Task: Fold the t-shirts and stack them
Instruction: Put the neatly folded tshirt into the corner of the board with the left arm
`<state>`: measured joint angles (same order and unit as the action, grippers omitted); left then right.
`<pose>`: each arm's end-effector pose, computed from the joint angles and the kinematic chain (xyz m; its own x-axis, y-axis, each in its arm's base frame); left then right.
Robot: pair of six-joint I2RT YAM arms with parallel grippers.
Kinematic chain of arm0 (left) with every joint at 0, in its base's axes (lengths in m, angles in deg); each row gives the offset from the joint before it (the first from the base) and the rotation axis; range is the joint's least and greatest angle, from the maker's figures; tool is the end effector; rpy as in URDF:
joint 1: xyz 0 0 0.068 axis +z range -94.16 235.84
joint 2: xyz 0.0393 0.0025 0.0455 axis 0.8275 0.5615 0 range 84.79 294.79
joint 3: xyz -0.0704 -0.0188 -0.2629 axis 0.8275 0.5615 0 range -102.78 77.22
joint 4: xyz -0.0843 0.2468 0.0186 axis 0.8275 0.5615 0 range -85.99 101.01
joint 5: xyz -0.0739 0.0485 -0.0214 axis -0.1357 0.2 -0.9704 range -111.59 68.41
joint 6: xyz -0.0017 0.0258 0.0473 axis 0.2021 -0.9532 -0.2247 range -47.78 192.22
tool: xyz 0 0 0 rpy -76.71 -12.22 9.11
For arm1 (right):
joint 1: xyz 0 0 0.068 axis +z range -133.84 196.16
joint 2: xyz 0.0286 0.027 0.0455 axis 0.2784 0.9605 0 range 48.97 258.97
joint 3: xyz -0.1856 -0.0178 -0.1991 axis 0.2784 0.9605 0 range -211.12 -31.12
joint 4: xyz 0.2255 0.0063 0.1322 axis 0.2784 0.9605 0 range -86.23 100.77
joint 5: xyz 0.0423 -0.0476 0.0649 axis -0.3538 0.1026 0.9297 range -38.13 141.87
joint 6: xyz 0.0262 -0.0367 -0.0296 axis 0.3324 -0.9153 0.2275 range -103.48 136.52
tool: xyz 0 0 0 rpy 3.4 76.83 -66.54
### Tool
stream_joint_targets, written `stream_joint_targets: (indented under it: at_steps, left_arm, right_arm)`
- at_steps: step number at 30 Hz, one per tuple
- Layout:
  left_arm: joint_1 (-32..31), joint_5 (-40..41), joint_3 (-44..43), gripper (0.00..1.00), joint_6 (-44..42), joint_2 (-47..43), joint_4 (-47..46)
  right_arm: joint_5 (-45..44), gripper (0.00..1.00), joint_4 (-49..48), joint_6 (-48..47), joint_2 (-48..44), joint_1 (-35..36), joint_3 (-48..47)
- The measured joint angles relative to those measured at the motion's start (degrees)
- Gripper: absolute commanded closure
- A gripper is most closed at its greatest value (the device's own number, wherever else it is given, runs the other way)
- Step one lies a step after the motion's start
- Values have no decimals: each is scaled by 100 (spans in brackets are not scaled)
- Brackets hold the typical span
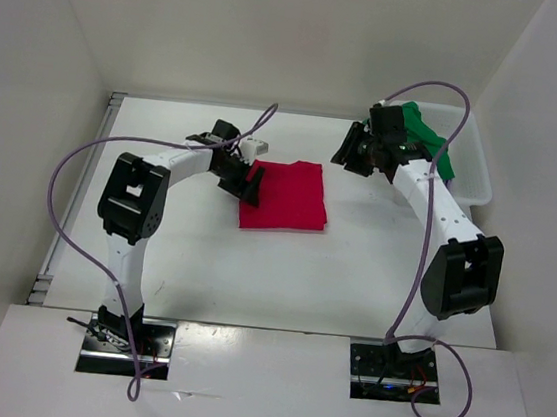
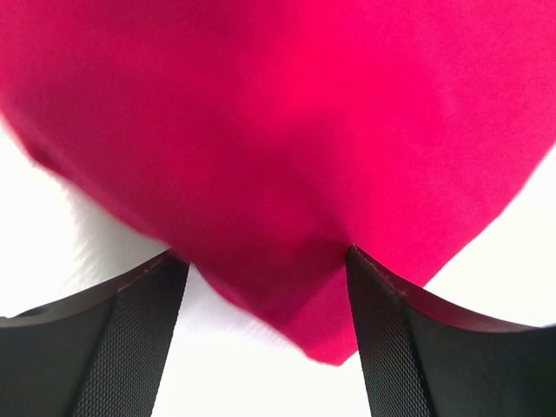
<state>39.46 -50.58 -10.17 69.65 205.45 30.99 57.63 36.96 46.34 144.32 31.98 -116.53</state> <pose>0.4216 -0.1419 0.1651 -0.8108 0.2792 -0.5145 0.5142 0.7597 -0.3981 0.3608 0.1060 0.3183 -0.7407 0.3045 -0.5989 0.0307 0.9058 0.4226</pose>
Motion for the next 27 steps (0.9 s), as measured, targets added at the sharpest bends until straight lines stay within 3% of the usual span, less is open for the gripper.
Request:
stream_joint_targets:
  at_steps: [9,16,17,18,19,27]
  left_arm:
    - [-35,999,238,19,2,-273,57]
    - [-13,452,166,20,-9,-166,81]
    - [-9,321,87,24,-4,-101,94]
    - [-4,170,20,40,4,-37,92]
    - [-2,37,-28,47,22,31,92]
    - [-9,-254,-164,90,155,330,101]
  right_arm:
    - [-61,51,101,15,-44,7,7]
    - [-90,51,118,13,-44,7,7]
    - [-90,51,118,13,-44,7,7]
    - [-96,51,120,9,-44,7,7]
    - [-107,51,129,9,-44,7,7]
    - [-155,51,166,-11,-44,7,7]
